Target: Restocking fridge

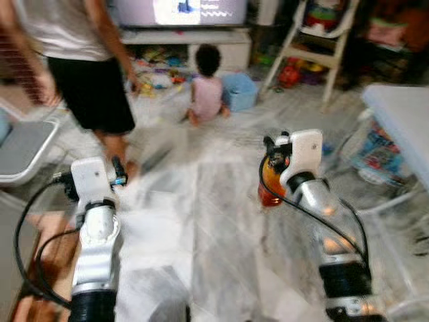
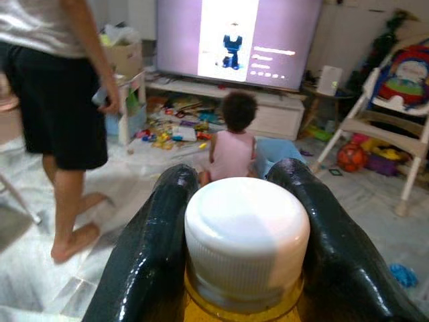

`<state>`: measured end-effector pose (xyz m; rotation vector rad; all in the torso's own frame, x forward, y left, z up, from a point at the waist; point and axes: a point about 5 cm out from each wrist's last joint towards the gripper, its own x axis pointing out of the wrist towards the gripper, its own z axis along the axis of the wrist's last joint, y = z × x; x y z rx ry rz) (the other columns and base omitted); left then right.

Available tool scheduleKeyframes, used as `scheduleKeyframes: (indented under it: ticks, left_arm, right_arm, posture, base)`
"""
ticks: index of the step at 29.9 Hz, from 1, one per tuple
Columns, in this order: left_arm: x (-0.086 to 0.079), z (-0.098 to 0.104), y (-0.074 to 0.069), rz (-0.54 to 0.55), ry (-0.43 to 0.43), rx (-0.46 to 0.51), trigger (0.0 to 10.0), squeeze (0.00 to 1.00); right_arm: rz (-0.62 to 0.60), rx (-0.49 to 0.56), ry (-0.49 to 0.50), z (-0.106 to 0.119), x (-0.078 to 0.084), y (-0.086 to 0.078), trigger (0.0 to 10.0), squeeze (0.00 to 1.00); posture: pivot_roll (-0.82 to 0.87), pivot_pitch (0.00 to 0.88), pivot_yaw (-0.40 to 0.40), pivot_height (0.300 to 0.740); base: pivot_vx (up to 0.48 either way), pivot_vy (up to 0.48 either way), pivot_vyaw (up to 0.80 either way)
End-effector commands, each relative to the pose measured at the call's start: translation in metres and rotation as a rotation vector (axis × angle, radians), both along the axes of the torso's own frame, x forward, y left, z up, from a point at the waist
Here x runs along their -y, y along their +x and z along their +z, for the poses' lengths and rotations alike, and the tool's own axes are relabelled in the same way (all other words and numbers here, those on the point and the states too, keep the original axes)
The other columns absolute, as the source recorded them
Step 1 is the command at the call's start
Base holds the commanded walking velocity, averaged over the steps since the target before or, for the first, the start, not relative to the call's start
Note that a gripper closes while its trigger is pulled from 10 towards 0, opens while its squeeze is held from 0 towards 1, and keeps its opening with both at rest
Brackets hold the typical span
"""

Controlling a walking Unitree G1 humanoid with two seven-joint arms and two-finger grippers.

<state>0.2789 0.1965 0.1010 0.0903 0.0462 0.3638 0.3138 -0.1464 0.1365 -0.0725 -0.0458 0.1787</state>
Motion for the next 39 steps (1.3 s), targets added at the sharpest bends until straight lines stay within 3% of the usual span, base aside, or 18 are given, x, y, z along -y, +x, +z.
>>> scheduleKeyframes:
  ticks: [1, 18, 22, 25, 39]
  left_arm:
    - [-0.006, 0.001, 0.0, 0.028, 0.019, -0.008, 10.0, 0.0]
    - [-0.006, -0.001, 0.001, 0.047, 0.014, -0.017, 10.0, 0.0]
    - [-0.006, -0.002, 0.001, 0.04, 0.008, -0.021, 10.0, 0.0]
    - [0.002, -0.001, 0.002, -0.054, -0.069, -0.015, 10.0, 0.0]
    - [0.003, 0.002, 0.007, -0.121, -0.117, -0.014, 10.0, 0.0]
  right_arm:
    - [0.01, 0.037, 0.016, 0.009, -0.003, 0.003, 10.0, 0.0]
    - [0.009, 0.051, 0.02, 0.012, -0.003, 0.004, 10.0, 0.0]
    - [0.001, 0.051, 0.037, 0.012, -0.002, 0.004, 10.0, 0.0]
    - [-0.014, 0.054, 0.038, 0.011, 0.002, 0.004, 10.0, 0.0]
    - [-0.04, 0.058, 0.036, 0.013, 0.006, 0.008, 10.0, 0.0]
  posture:
    - [0.06, 0.0, -0.041, 0.74]
    - [0.06, 0.0, -0.042, 0.74]
    - [0.06, 0.0, -0.043, 0.74]
    - [0.06, 0.0, -0.044, 0.74]
    - [0.07, 0.0, -0.05, 0.74]
  base:
    - [0.0, 0.337, 0.8]
    - [0.0, 0.318, 0.8]
    - [0.0, 0.48, 0.0]
    - [0.0, 0.48, 0.0]
    - [0.0, 0.48, 0.0]
